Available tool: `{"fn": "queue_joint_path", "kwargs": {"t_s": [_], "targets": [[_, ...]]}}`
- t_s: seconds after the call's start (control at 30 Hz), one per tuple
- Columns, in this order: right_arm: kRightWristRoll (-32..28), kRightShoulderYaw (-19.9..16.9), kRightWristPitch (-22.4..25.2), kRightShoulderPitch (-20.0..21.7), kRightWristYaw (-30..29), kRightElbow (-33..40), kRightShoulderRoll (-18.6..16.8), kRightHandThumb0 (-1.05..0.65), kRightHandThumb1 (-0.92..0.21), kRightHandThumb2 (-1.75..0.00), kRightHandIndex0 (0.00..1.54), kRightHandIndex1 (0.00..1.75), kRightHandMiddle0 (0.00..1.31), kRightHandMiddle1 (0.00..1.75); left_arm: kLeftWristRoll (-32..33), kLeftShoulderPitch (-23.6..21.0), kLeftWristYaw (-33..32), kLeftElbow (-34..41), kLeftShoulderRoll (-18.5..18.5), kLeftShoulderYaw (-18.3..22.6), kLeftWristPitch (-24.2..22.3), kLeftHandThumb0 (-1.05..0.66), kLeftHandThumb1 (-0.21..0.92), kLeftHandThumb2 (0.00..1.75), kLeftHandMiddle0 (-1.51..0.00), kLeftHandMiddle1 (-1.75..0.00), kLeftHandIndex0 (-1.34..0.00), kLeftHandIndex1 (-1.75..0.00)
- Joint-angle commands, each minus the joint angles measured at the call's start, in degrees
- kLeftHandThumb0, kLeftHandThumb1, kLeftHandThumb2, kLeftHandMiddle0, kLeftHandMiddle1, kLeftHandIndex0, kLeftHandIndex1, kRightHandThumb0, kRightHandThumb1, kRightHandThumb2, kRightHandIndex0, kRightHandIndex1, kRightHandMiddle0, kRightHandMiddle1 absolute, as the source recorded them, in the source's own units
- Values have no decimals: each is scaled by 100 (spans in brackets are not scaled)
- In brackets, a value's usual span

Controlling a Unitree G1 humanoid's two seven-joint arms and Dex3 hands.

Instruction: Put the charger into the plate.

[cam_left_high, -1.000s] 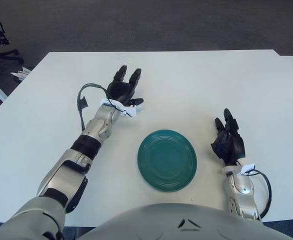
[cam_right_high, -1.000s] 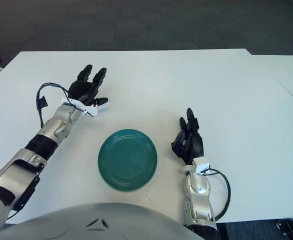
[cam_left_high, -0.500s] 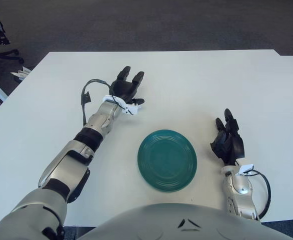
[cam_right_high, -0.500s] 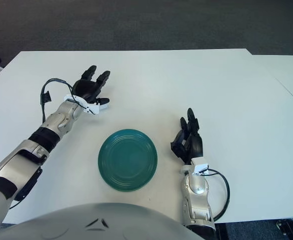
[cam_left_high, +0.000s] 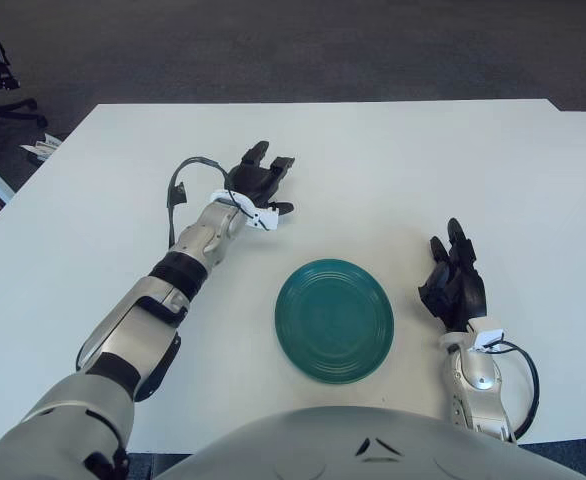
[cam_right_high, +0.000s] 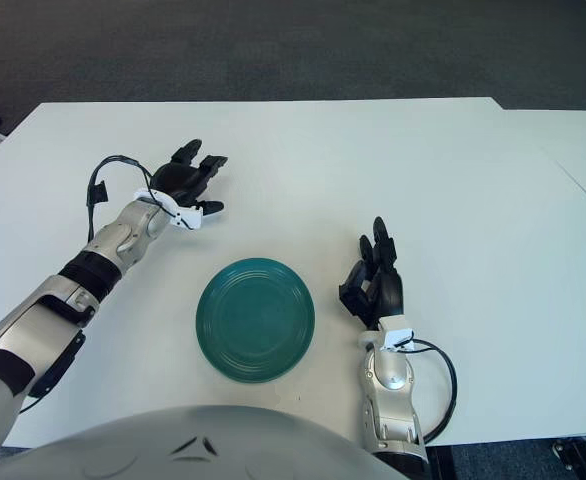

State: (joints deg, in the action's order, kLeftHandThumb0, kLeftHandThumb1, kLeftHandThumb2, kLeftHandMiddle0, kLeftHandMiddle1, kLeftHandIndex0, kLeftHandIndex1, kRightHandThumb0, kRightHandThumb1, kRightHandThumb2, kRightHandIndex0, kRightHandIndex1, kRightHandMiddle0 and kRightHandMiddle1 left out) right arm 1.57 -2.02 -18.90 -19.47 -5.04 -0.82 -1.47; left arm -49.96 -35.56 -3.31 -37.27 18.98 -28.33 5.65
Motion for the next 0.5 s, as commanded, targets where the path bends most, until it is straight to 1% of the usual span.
{"fn": "queue_joint_path", "kwargs": {"t_s": [0.0,0.27,0.47], "targets": [[2,52,365,-244,19,-281,-67,-100,-92,-102,0,0,1,3,20,-59,17,-101,86,-46,-38,-105,92,70,0,0,0,-47],[6,54,338,-227,30,-321,-62,-99,-92,-103,0,0,1,3,78,-129,65,-382,13,-89,-92,-105,92,69,0,0,0,-48],[36,61,353,-210,5,-328,-68,-99,-92,-103,0,0,0,3,192,-140,161,-606,-27,-116,-18,-105,92,65,-1,0,0,-50]]}}
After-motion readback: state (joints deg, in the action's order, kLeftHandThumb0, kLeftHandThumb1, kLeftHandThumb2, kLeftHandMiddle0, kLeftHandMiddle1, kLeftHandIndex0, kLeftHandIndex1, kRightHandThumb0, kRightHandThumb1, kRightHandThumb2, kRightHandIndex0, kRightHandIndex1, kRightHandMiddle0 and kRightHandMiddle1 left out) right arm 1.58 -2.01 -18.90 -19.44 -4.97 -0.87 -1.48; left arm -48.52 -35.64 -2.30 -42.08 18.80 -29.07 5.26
